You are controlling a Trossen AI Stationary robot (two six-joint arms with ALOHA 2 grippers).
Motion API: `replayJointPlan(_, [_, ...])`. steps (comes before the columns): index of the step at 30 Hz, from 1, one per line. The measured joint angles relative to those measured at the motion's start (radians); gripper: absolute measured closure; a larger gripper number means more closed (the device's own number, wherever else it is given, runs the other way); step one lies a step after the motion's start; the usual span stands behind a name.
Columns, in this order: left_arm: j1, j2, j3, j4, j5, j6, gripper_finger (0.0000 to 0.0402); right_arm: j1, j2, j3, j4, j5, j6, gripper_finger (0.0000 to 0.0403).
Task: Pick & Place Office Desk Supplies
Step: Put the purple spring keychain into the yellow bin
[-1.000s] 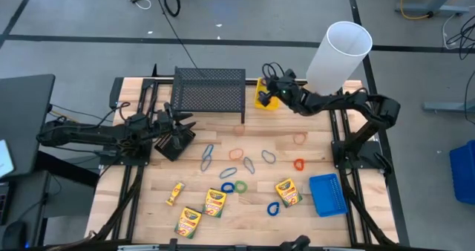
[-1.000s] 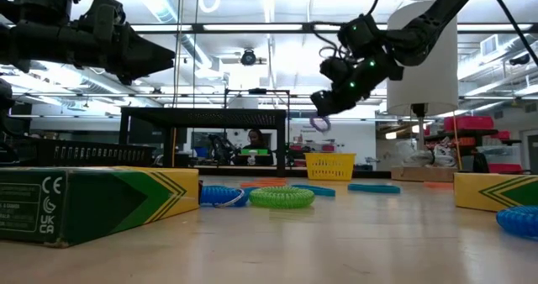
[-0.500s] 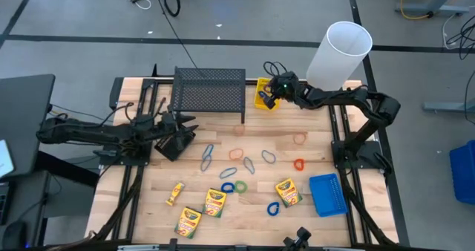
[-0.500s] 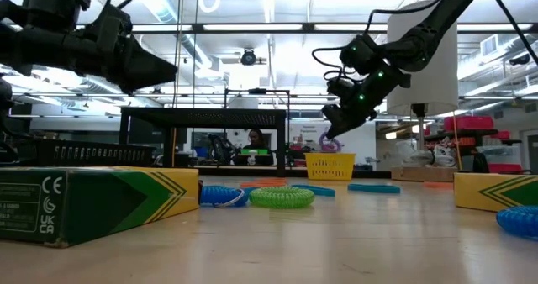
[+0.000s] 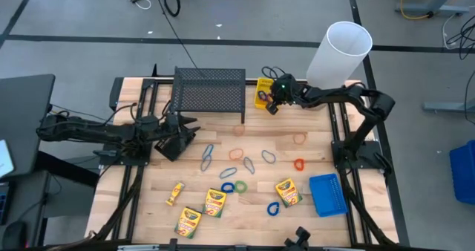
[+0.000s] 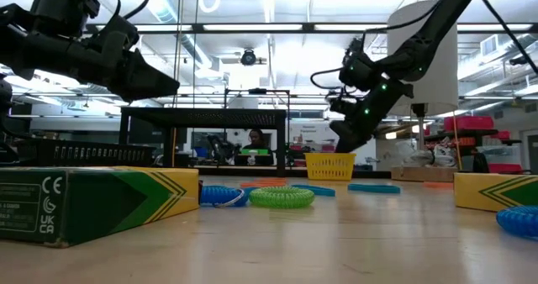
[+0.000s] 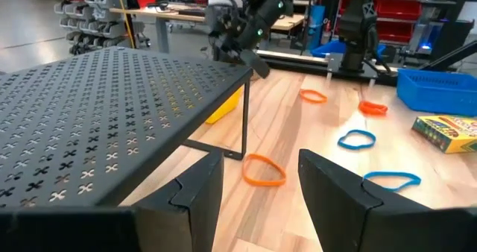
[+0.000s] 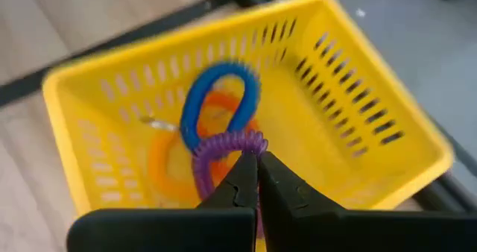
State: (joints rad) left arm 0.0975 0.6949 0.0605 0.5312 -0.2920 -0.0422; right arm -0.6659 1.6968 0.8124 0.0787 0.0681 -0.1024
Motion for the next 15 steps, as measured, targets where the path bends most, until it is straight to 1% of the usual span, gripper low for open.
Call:
replayJointPlan(4, [0.0, 0.0, 0.0, 0.0, 0.0, -0.007, 0.0221, -0.001, 0.028, 0.0, -0.002, -0.011, 0.001, 0.0397])
replayJointPlan(12, [0.0, 0.0, 0.0, 0.009, 0.0, -0.038, 0.0221, 0.001, 0.036, 0.0, -0.001, -0.013, 0.013, 0.035])
replayJointPlan(15, [0.0, -0.001, 0.0, 0.015, 0.0, -0.04, 0.0221, 0.009, 0.031, 0.0, 0.009, 0.005, 0.013, 0.0335])
